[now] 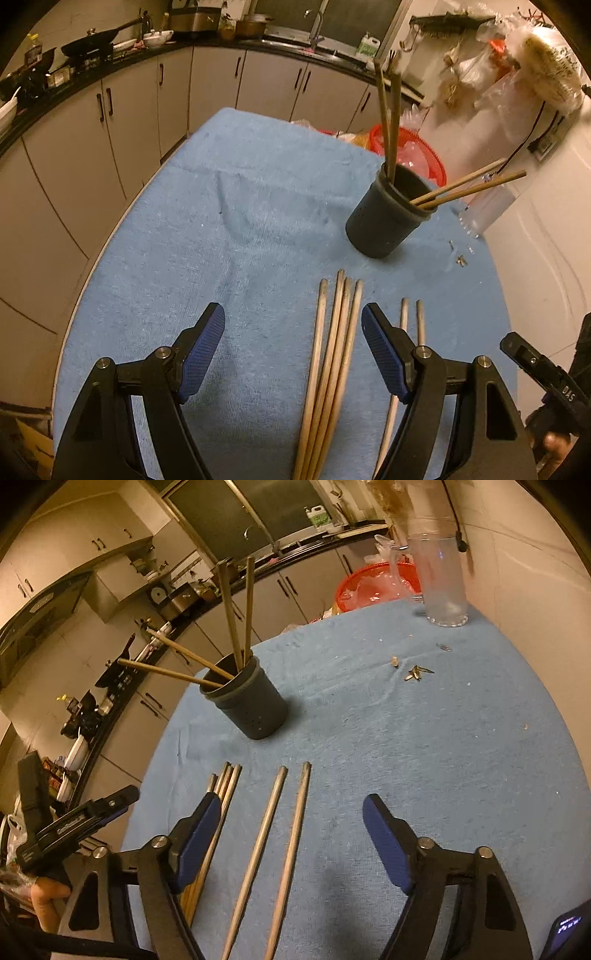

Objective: Organize utensils
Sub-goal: 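Lower both tools and grasp a chopstick with each gripper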

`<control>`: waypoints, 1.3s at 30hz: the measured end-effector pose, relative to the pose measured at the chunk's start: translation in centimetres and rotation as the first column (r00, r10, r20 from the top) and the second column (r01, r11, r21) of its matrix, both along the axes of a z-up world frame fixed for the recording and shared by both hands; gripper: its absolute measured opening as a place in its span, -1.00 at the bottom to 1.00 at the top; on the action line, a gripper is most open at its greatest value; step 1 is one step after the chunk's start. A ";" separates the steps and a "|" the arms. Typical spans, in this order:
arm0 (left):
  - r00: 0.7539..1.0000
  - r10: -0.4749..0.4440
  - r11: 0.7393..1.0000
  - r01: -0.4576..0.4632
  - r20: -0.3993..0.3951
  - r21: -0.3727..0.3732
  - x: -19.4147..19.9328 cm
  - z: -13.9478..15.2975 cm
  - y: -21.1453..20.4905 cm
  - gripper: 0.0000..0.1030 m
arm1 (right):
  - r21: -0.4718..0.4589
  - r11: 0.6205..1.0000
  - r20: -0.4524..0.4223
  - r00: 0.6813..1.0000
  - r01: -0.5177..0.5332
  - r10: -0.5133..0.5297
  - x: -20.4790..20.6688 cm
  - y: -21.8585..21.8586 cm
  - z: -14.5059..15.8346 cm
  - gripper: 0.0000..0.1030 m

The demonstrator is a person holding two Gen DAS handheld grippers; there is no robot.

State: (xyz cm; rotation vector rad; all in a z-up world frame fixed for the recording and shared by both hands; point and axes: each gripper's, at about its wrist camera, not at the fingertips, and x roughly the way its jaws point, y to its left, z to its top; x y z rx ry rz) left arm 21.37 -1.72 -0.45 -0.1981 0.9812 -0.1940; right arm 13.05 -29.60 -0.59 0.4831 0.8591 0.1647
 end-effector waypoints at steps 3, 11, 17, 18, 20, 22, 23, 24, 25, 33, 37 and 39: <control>0.997 -0.045 0.999 0.047 -0.069 0.020 1.7 -1.2 -1.1 0.46 | 0.001 1.000 -0.040 0.999 -0.029 0.029 1.0 0.3 -0.6 0.27; 0.970 -0.131 0.989 0.143 -0.203 0.044 5.7 -3.8 -4.5 -0.13 | 0.026 0.996 -0.172 0.981 -0.089 0.092 5.0 1.3 -3.7 -0.19; 0.965 -0.137 0.987 0.153 -0.223 0.053 7.9 -4.2 -5.4 -0.21 | -0.030 0.995 -0.221 0.972 -0.094 0.085 7.7 1.8 -5.1 -0.36; 0.964 -0.136 0.987 0.153 -0.227 0.058 8.2 -4.3 -5.5 -0.22 | -0.040 0.994 -0.229 0.970 -0.097 0.085 8.1 1.9 -5.2 -0.39; 0.963 -0.136 0.986 0.156 -0.233 0.066 8.6 -4.5 -5.6 -0.27 | -0.061 0.993 -0.240 0.967 -0.100 0.082 8.7 2.2 -5.5 -0.43; 0.959 -0.145 0.983 0.167 -0.244 0.072 8.9 -4.9 -5.7 -0.38 | -0.082 0.991 -0.249 0.965 -0.104 0.081 9.0 2.4 -5.8 -0.49; 0.956 -0.149 0.982 0.173 -0.251 0.077 9.0 -5.2 -5.8 -0.41 | -0.089 0.990 -0.254 0.964 -0.107 0.082 9.2 2.5 -5.9 -0.50; 0.954 -0.154 0.980 0.180 -0.259 0.081 9.1 -5.5 -5.9 -0.46 | -0.093 0.989 -0.259 0.962 -0.112 0.084 9.3 2.6 -6.0 -0.51; 0.951 -0.157 0.979 0.184 -0.265 0.084 9.2 -5.8 -6.0 -0.48 | -0.096 0.989 -0.264 0.961 -0.115 0.086 9.5 2.7 -6.2 -0.51; 0.948 -0.162 0.972 0.200 -0.274 0.120 10.0 -6.5 -6.6 -0.75 | -0.124 0.984 -0.280 0.956 -0.127 0.088 10.7 3.4 -6.3 -0.54; 0.947 -0.168 0.971 0.207 -0.273 0.123 10.5 -6.5 -6.9 -0.87 | -0.132 0.983 -0.290 0.953 -0.129 0.086 11.2 3.8 -6.5 -0.57; 0.947 -0.169 0.971 0.208 -0.272 0.121 10.7 -6.5 -6.9 -0.87 | -0.139 0.981 -0.295 0.951 -0.134 0.088 11.3 4.1 -6.5 -0.59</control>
